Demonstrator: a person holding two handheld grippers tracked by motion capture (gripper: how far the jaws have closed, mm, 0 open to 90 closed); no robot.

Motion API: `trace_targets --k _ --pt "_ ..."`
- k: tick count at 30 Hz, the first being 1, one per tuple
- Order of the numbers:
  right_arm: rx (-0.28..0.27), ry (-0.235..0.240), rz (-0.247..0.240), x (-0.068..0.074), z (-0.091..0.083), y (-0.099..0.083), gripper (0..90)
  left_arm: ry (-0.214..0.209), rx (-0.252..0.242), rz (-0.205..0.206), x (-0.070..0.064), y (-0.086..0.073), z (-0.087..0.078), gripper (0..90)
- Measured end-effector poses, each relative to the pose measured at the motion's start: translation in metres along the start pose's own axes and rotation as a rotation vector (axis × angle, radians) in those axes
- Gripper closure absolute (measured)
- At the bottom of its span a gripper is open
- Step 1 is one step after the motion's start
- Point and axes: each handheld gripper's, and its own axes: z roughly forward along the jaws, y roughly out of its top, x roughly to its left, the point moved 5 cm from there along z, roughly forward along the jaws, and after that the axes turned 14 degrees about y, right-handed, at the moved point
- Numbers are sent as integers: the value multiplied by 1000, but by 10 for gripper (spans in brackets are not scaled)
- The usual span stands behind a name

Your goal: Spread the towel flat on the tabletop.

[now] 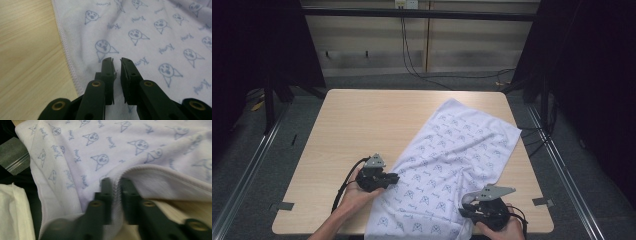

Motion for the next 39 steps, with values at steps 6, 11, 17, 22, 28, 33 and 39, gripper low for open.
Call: trace_targets --k 6,11,17,22,28,33,39 --pt "-74 -48 15 -2 -35 -8 857 23 7 -24 2 -19 -22 857" --pt "-139 -39 57 -1 -69 -17 856 -3 37 -57 -3 -39 -46 859" --pt "-92 -23 44 12 -73 -28 791 -76 102 -28 -28 -63 -79 814" --pt "-132 -79 72 -3 -73 -21 616 -84 21 -47 -20 -50 -76 731" --pt "-153 -137 88 -54 -55 11 660 6 6 -61 10 -5 -27 740" --pt "-106 -143 84 -89 -34 31 679 28 6 -67 19 26 12 716" --pt "-37 -194 88 -107 -16 25 579 124 26 7 24 27 26 785"
